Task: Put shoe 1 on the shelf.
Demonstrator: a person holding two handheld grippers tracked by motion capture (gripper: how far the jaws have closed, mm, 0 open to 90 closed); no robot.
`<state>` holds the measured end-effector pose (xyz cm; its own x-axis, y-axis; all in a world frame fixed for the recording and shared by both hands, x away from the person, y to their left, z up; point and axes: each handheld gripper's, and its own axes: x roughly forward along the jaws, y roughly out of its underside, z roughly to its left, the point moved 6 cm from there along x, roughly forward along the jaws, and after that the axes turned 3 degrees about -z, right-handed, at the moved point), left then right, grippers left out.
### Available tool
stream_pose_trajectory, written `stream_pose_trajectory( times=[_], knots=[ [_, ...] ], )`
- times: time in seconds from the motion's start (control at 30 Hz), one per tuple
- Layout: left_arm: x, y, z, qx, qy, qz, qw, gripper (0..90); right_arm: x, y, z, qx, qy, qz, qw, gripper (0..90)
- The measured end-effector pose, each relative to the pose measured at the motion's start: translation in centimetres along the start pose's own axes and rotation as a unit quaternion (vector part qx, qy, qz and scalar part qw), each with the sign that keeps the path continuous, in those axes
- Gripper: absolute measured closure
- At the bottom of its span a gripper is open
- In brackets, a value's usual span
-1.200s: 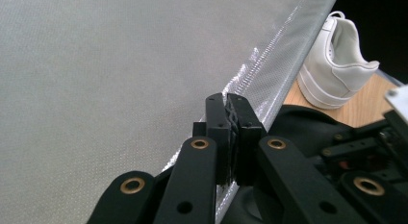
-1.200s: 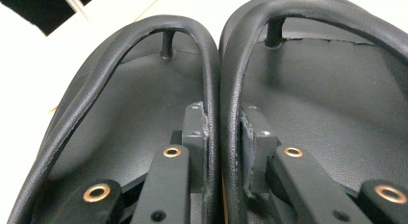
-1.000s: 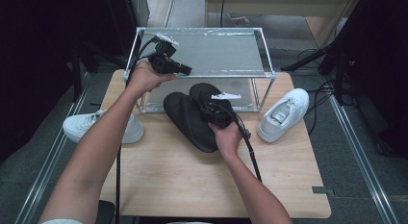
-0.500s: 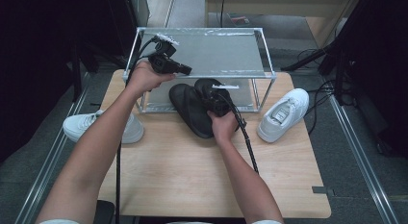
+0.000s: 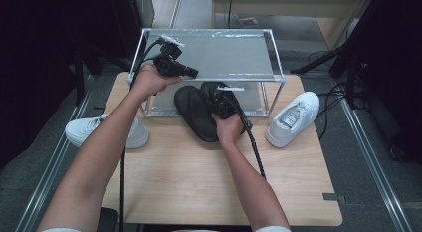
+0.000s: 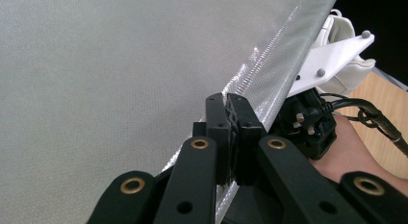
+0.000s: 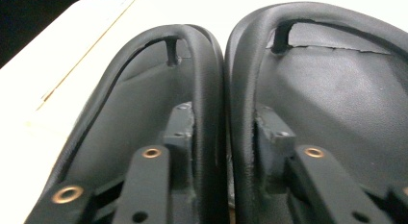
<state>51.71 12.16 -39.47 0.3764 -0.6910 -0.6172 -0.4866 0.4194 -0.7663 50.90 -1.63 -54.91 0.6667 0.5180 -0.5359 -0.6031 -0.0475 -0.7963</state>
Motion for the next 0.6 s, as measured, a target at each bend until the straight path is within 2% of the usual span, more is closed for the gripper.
stream_pose_trajectory(
  times=[0.23, 0.43, 0.6],
  knots=[
    [0.0, 0.0, 0.0, 0.002, -0.002, 0.001, 1.0, 89.2, -0.5, -0.1, 0.0, 0.001, 0.001, 0.007, 1.0, 53.5],
    [0.0, 0.0, 0.0, -0.002, -0.001, 0.0, 1.0, 89.3, -1.9, 0.1, -0.1, 0.002, -0.005, 0.003, 1.0, 52.0],
    [0.1, -0.1, 0.0, -0.006, -0.002, 0.002, 1.0, 89.4, -3.9, 0.3, 0.0, -0.005, -0.017, -0.006, 0.9998, 52.4]
  ],
)
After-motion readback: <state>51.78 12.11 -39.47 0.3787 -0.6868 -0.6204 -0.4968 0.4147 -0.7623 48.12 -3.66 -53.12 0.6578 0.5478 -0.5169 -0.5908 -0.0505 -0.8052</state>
